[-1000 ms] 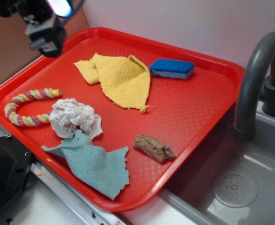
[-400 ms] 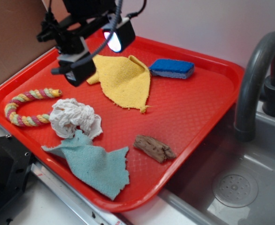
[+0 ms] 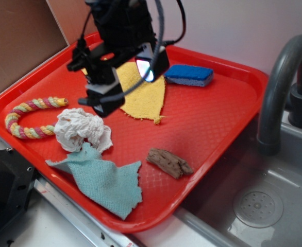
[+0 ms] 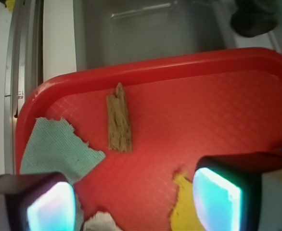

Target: Grab the wood chip.

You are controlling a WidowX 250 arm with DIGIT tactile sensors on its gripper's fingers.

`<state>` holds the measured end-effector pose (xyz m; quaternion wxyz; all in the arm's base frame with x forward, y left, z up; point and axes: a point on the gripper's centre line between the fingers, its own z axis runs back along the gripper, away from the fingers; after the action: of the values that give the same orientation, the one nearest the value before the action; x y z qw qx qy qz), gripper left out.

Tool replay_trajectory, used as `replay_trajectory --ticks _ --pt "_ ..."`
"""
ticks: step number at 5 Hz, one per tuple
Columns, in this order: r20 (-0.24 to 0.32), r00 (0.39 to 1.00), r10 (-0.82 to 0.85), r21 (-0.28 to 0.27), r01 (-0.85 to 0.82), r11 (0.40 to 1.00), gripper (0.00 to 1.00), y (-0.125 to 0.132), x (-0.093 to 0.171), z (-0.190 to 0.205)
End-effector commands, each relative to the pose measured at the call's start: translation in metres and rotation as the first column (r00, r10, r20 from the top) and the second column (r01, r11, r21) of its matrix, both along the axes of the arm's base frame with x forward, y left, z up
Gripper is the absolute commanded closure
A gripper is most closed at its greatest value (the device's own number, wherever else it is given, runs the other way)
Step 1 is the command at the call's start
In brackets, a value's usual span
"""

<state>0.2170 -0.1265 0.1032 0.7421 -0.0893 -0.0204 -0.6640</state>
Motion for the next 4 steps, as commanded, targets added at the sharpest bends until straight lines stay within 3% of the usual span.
replay_trajectory --ticks 1,4 --pt "0.009 1.0 -0.023 0.07 0.022 0.997 0.0 -0.028 -0.022 -0.035" --pt "-0.001 1.0 -0.028 0.201 0.028 0.979 0.0 -0.051 -0.035 -0.086"
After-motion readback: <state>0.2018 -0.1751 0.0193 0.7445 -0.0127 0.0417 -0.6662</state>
